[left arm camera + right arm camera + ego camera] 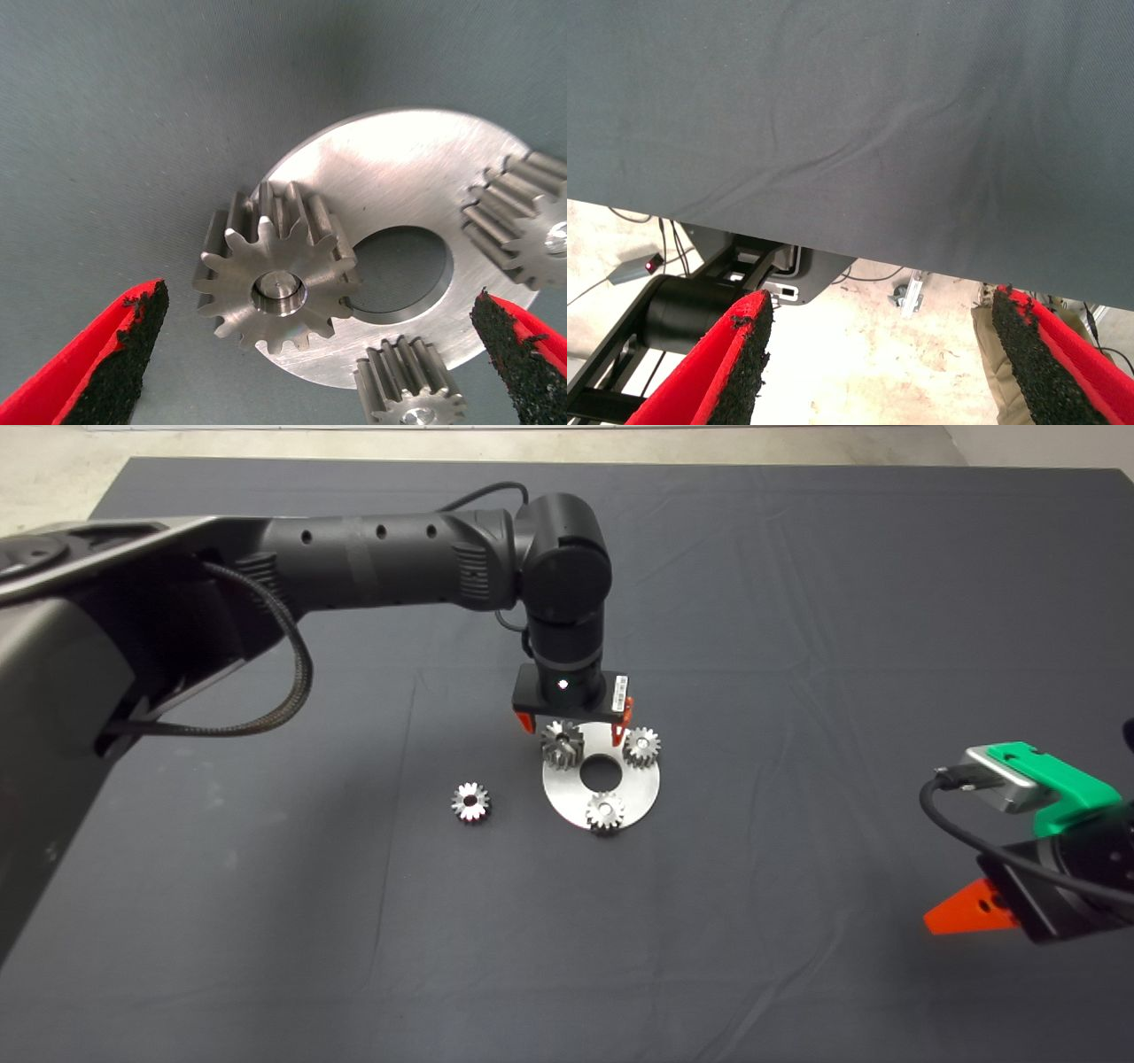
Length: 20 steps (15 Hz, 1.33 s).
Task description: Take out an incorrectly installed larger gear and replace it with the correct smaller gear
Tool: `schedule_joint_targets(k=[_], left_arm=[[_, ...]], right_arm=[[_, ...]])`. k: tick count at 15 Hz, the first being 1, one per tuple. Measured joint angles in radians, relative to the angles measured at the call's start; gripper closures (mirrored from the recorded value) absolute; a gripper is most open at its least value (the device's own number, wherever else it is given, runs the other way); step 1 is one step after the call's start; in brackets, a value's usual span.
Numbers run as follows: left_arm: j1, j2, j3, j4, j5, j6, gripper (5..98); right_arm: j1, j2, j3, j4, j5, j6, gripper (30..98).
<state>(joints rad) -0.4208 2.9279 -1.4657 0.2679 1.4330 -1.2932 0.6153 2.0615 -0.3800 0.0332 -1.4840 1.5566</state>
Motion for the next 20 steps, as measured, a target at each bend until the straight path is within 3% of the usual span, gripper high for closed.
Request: schedule_joint_targets(k=[8,13,20], left_arm=[[0.003,-0.003,0.004,0.015,0.0,-0.008,15.3],[0.036,-0.003,0.009,0.023,0.0,-0.023,15.3],[0.038,-0.002,0.009,0.028,0.0,-0.025,15.3]], right_arm=[[0.0,0.0,0.001,0.0,0.0,-0.001,62.5],[0.0,0.0,0.001,0.0,0.0,-0.002,62.5],[0.0,0.0,0.001,0.0,0.001,-0.003,62.5]])
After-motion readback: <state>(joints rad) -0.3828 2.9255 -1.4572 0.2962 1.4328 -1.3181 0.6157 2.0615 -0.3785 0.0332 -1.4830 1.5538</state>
